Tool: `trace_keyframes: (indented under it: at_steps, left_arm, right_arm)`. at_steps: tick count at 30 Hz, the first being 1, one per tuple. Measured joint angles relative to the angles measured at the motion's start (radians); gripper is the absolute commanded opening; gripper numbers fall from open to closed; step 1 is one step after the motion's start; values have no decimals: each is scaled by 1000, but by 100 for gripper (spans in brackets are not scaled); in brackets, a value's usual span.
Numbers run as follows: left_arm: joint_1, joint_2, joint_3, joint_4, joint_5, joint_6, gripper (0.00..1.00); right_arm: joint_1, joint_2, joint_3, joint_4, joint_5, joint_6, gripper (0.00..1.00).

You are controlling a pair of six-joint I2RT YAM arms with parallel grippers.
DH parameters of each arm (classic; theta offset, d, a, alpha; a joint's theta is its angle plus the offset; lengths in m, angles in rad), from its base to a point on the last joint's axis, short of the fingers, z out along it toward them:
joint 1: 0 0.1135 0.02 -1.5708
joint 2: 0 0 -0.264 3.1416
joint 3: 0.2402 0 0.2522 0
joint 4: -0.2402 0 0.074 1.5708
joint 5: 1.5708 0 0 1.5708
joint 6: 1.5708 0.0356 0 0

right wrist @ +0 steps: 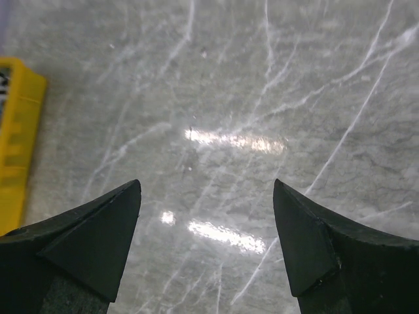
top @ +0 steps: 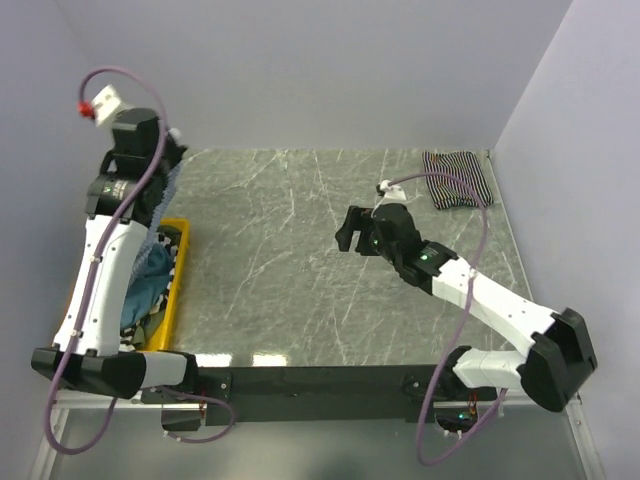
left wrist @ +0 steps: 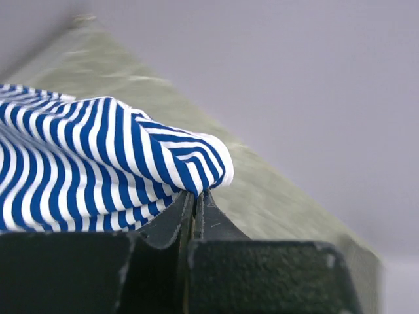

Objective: Fold and stack the tank tops
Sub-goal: Grab the tank top from the pile, then move the tank top to the center of the board

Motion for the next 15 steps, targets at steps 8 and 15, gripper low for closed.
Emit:
trace_keyframes:
  at_steps: [8,15]
  left_arm:
    - [-489,74,277,8,-80,52,0]
    - [-655,103,274,27,-101,51,1]
  right_arm:
    - [-1,-156,46,-16,66,-15,89]
    - [-11,-233,59,-27,132,-28,89]
